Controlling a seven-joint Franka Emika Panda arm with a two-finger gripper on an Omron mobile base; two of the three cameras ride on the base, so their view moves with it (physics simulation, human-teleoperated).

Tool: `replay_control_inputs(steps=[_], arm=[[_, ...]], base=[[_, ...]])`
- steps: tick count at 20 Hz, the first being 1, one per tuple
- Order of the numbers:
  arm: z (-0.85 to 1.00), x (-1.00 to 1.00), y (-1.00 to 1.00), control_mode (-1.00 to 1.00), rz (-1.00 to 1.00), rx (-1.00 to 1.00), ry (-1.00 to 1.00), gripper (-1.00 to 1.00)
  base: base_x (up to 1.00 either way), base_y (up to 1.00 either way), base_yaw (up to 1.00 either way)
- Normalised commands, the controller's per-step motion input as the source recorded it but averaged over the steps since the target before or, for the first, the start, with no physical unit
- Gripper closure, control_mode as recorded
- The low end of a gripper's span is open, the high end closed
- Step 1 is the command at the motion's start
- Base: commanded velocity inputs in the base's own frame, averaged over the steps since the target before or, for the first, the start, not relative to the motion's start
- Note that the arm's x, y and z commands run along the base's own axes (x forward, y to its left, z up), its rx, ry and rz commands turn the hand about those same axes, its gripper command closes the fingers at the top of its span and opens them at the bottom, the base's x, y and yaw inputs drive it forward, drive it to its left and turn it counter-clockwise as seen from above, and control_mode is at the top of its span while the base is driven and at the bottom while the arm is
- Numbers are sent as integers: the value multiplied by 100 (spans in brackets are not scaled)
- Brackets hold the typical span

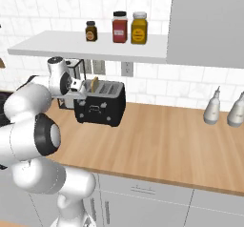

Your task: Start the toaster. Once the lever pops up, take the bread to the plate on the dining counter.

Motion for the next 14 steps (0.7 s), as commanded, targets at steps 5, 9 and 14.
replay_control_inputs(steps=[5, 9, 14], arm=[[-33, 20, 9, -100, 0, -1, 0, -100], [-31, 14, 7, -100, 0, -1, 0, -100], [-19, 19, 3, -100, 0, -1, -3, -100]], base=[[0, 0, 0], [0, 0, 0], [0, 0, 0]])
